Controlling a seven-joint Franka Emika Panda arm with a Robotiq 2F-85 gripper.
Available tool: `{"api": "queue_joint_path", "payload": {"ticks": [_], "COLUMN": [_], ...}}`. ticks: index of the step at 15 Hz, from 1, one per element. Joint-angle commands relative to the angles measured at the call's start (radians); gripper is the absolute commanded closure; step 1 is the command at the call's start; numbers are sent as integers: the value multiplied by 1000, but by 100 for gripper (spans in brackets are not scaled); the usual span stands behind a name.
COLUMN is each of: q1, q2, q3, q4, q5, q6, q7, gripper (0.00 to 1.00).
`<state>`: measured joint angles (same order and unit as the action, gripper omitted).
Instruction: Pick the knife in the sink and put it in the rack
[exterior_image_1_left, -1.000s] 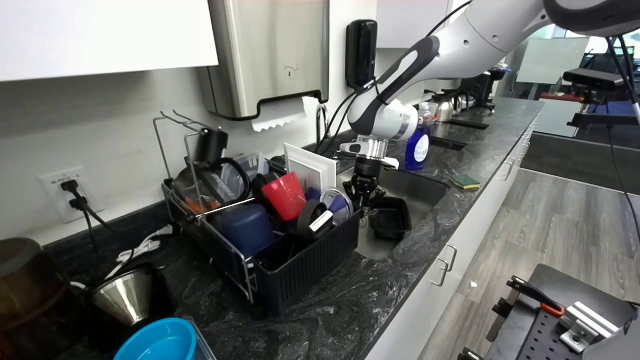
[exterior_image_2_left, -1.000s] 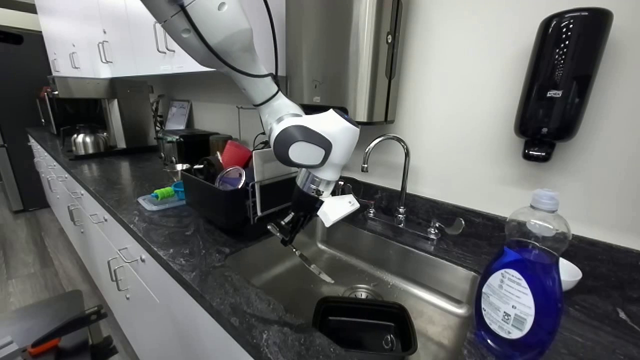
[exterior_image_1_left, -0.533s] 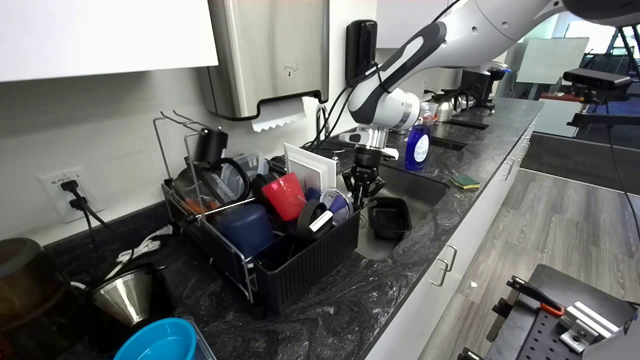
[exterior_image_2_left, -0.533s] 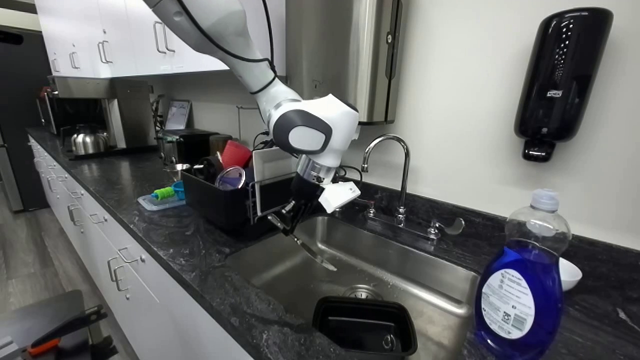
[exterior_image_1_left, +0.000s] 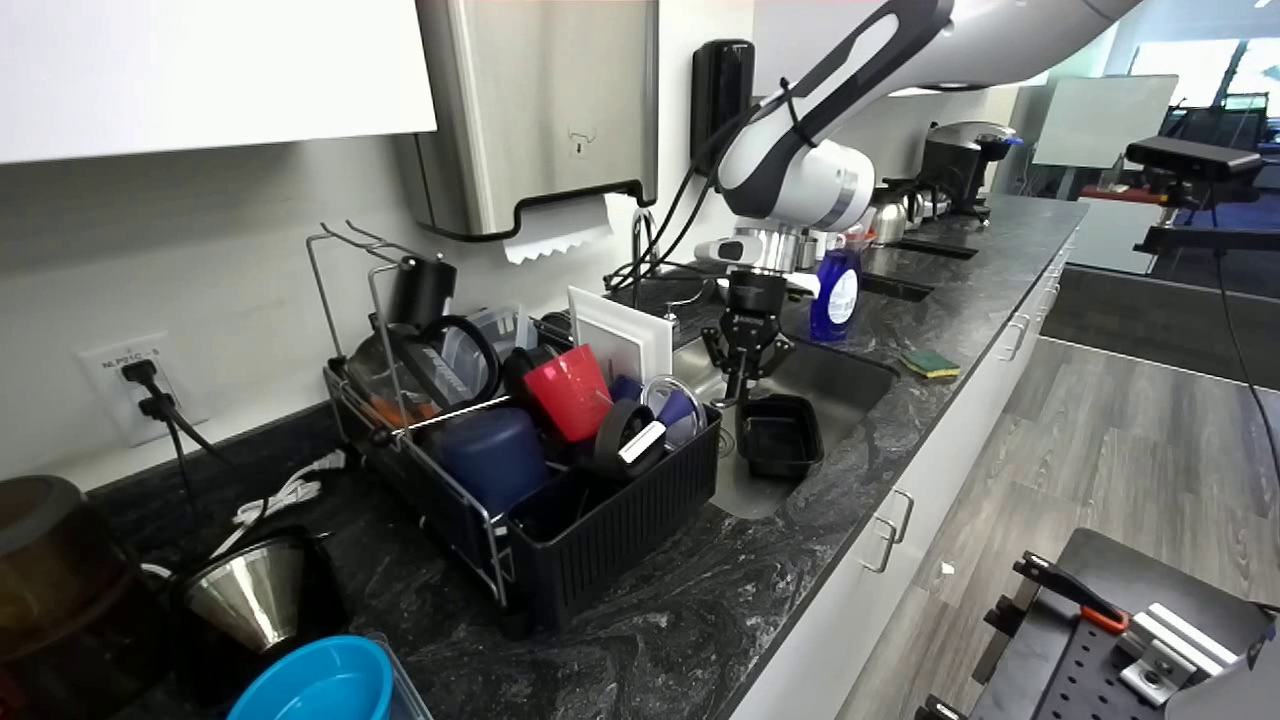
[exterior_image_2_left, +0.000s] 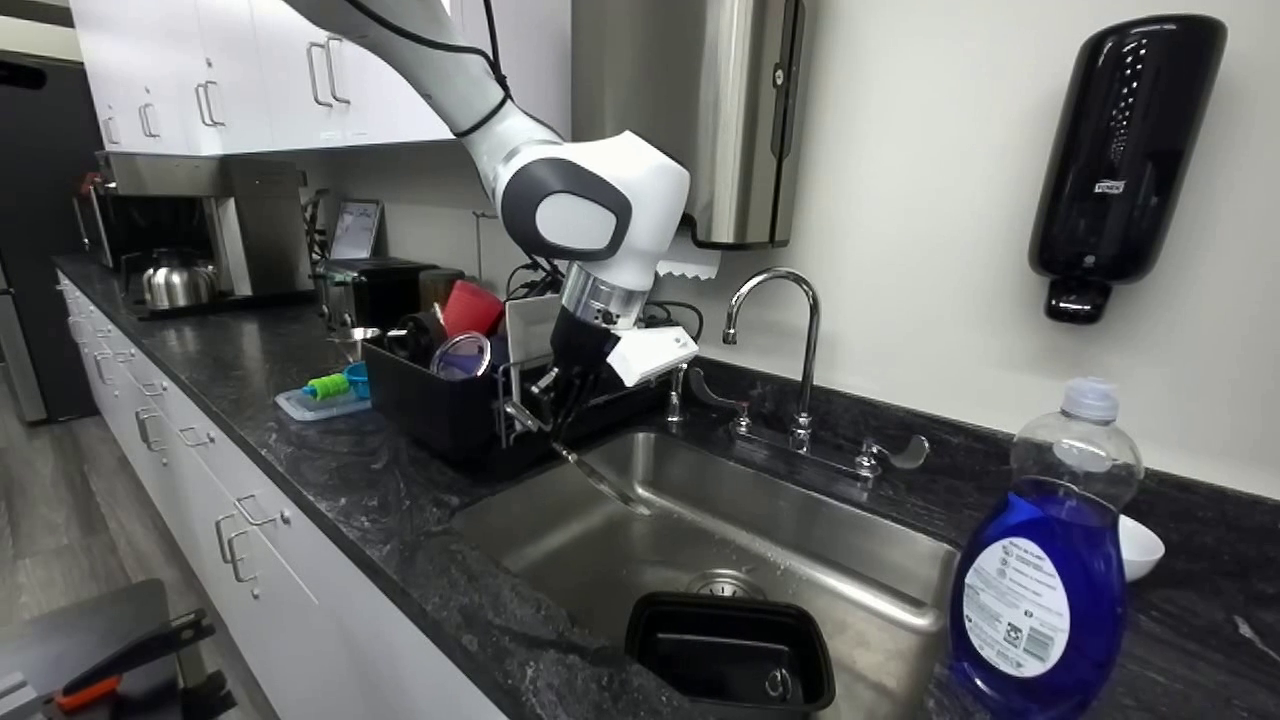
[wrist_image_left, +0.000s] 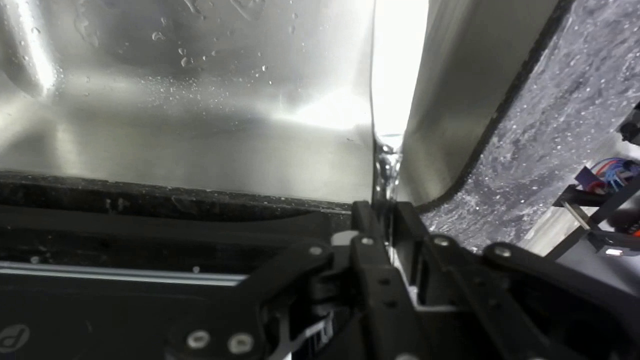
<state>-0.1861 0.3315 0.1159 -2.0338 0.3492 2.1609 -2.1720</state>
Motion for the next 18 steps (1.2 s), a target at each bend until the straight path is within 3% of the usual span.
{"api": "queue_joint_path", "payload": {"ticks": [1,9,18], "q1": [24,35,9], "q2": [-40,26,-76], "q3": [-23,-20,-18], "q4": [-46,-1,-48], "q5": [-14,-15,100], "q6": [-3,-13,-8], "q7": [-2,4,-65], "gripper": [96,96,96]}}
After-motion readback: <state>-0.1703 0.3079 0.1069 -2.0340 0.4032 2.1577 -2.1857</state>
